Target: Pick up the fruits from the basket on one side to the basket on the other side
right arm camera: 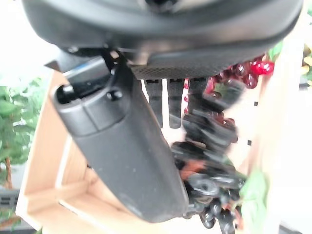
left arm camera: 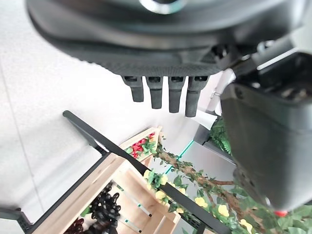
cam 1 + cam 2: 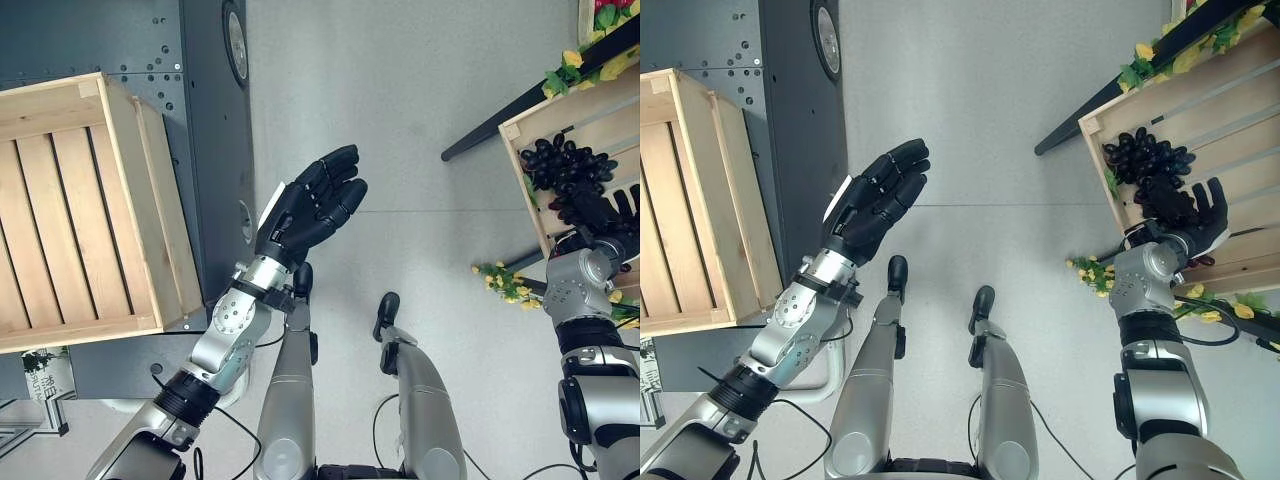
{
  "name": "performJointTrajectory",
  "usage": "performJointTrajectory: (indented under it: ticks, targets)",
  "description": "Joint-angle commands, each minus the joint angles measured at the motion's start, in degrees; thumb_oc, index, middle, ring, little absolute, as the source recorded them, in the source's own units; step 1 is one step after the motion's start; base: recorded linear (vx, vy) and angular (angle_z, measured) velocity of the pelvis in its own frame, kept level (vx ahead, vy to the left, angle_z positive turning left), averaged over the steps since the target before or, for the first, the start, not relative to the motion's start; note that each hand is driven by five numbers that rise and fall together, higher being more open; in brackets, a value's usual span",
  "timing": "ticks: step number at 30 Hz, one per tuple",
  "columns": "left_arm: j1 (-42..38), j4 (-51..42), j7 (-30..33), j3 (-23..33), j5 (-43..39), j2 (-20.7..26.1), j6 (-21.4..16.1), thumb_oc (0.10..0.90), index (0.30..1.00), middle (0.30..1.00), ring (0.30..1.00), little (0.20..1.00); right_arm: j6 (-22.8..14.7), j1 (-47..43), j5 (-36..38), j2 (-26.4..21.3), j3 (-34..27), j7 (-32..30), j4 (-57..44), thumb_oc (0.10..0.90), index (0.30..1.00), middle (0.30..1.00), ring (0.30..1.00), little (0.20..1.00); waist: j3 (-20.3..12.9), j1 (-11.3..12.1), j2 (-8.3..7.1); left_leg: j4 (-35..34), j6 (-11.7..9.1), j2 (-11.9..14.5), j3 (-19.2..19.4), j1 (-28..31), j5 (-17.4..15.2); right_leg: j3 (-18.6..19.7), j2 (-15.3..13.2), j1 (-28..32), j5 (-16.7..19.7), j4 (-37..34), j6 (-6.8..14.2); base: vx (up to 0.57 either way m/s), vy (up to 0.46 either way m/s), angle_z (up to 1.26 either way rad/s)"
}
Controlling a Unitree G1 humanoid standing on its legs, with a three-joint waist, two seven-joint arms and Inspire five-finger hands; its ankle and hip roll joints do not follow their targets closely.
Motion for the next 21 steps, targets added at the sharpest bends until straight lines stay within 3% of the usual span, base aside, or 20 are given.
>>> performJointTrajectory:
  ticks: [1,14,20,21]
  targets:
    - [-3.7,-6.5,-0.7,-0.1,1.4,-1.6,-4.0,0.8,0.9,0.9,0.9,0.9,-6.2,-2.1,-2.1,-10.8,-1.5,-7.6,-1.9,0.8,0.9,0.9,0.9,0.9,-0.7,-1.7,1.11,5.5,1.5,-3.1,-1.7,-1.5,-6.5,0.3,0.6,1.4,11.7,-10.0,-1.1,0.0,0.0,0.0]
    - [-3.5,-7.5,-1.2,-0.2,0.7,-0.4,-4.1,0.8,0.9,0.9,0.9,0.9,-3.3,-1.5,-4.3,-14.0,-1.4,-15.3,0.3,0.8,0.9,0.9,0.9,0.9,-0.7,-1.7,1.24,4.2,1.7,-3.5,-1.9,0.4,-6.4,0.4,0.7,2.9,12.3,-11.1,-1.0,0.0,0.0,0.0]
    - [-2.5,-9.2,-0.9,0.8,0.9,-0.7,-4.4,0.8,0.9,0.9,0.9,0.9,-6.2,-0.8,-6.8,-13.1,-1.1,-8.8,-6.1,0.8,0.9,0.9,0.9,0.9,-0.7,-1.6,1.01,1.6,1.8,-3.1,-1.3,4.2,-6.2,0.6,0.6,6.2,12.0,-12.5,-0.9,-0.01,0.08,0.0]
    - [-2.0,-9.4,-1.3,2.0,1.1,-1.0,-4.6,0.8,0.9,0.9,0.9,0.9,-7.9,0.2,-8.3,-11.5,-1.9,-6.3,-11.2,0.8,0.9,0.9,0.9,0.9,-0.7,-1.6,0.8,0.5,1.9,-2.9,-1.0,6.2,-6.3,0.7,0.6,7.9,11.7,-13.0,-0.8,0.0,0.079,-0.01]
